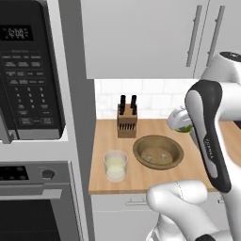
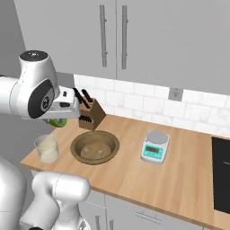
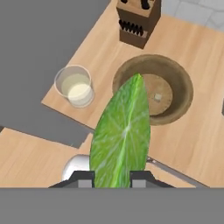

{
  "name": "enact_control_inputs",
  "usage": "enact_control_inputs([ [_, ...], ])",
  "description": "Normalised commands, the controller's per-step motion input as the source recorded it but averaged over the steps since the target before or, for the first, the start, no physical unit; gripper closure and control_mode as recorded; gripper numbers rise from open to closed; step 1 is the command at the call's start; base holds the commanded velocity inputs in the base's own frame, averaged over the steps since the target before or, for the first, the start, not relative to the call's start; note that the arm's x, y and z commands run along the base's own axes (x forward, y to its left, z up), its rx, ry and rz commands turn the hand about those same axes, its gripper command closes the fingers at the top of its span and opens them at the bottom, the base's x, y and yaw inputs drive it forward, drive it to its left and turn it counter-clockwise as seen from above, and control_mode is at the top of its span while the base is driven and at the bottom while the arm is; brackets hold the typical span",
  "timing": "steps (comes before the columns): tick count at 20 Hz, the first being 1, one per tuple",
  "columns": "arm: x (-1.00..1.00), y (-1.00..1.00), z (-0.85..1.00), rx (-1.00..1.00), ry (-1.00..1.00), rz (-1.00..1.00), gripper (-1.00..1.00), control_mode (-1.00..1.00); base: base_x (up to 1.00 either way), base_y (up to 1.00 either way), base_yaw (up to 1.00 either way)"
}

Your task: Grab a lemon wedge from the fridge and one ice cube from the ice bowl, and put them in the glass of lemonade.

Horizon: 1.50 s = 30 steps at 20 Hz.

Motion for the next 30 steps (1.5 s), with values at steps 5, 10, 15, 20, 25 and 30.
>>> enact_control_inputs([
  [5, 0.20, 0.61, -0.11, -0.04, 0.00, 0.09, 1.00, -1.00, 0.00, 0.00, 0.00],
  [10, 0.38, 0.76, -0.70, -0.01, 0.00, 0.11, 1.00, -1.00, 0.00, 0.00, 0.00],
  [15, 0.76, 0.18, -0.73, 0.00, 0.03, 0.13, 1.00, -1.00, 0.00, 0.00, 0.00],
  [20, 0.81, 0.09, -0.42, 0.00, 0.12, 0.20, 1.00, -1.00, 0.00, 0.00, 0.00],
  [25, 0.37, 0.25, -0.58, 0.00, 0.03, 0.18, 1.00, -1.00, 0.00, 0.00, 0.00],
  [30, 0.25, 0.25, -0.19, -0.05, 0.00, 0.02, 1.00, -1.00, 0.00, 0.00, 0.00],
])
